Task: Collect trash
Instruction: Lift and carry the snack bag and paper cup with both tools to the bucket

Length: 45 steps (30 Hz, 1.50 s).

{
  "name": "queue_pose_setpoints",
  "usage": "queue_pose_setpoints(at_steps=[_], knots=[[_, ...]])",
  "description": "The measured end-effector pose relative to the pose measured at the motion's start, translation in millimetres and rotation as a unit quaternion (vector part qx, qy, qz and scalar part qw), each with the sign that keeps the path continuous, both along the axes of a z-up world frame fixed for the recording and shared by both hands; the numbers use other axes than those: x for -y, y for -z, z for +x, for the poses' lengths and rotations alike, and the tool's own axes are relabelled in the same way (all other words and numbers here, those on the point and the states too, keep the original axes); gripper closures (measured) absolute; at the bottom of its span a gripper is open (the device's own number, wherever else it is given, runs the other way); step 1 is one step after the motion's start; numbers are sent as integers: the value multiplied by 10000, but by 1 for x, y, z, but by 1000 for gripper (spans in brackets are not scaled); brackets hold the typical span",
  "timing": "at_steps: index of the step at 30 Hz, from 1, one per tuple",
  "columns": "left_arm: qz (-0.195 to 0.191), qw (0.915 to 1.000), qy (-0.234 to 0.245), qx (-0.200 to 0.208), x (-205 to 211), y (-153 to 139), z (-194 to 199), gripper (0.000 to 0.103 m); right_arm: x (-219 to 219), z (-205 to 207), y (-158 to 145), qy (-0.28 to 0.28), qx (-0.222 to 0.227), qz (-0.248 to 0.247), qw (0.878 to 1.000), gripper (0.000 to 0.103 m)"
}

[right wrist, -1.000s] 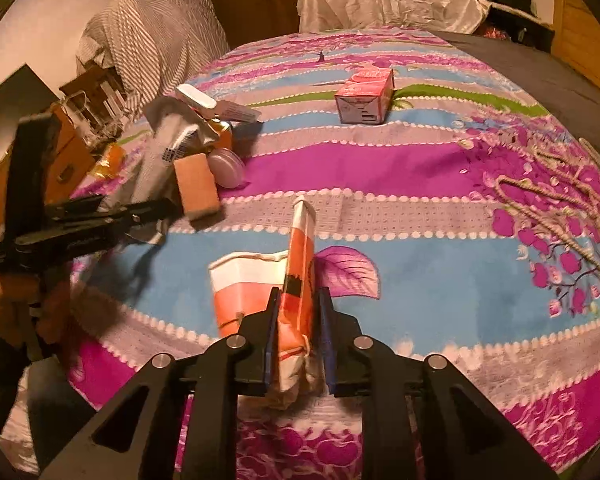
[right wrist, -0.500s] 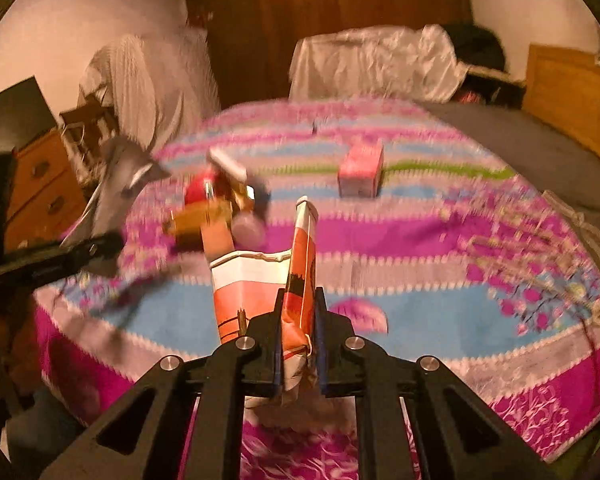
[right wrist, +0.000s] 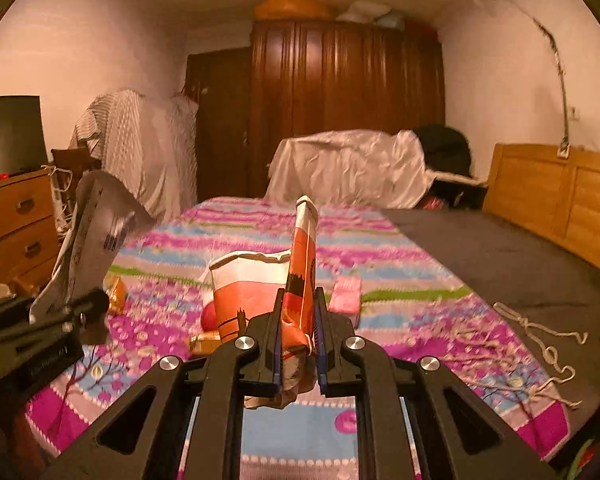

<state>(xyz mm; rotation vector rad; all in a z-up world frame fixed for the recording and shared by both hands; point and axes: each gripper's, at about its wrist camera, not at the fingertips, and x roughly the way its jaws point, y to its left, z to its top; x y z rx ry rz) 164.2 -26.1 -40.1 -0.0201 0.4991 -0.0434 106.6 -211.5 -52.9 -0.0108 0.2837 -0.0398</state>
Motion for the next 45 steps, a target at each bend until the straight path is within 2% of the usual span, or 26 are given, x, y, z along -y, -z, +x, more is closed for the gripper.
queue_pose_setpoints(at_steps=[6, 14, 23, 34, 45], knots=[[-5, 9999, -29, 103, 0, -6, -8, 71, -12, -11, -18, -22, 125, -51, 9999, 90], [-33, 9997, -45, 217, -7, -17, -13, 71, -22, -7, -25, -129, 139, -56, 9998, 90], [-90, 9985, -444, 317, -43, -31, -13, 71, -52, 7, -36, -513, 216, -82, 9984, 90], [-117, 9908, -1275, 444, -125, -50, -16, 71, -149, 33, -65, -1350, 288, -91, 9904, 90], [-193, 9724, -2266, 512, -223, -64, -36, 71, -272, 49, -98, -2188, 293, -134, 9752, 90]])
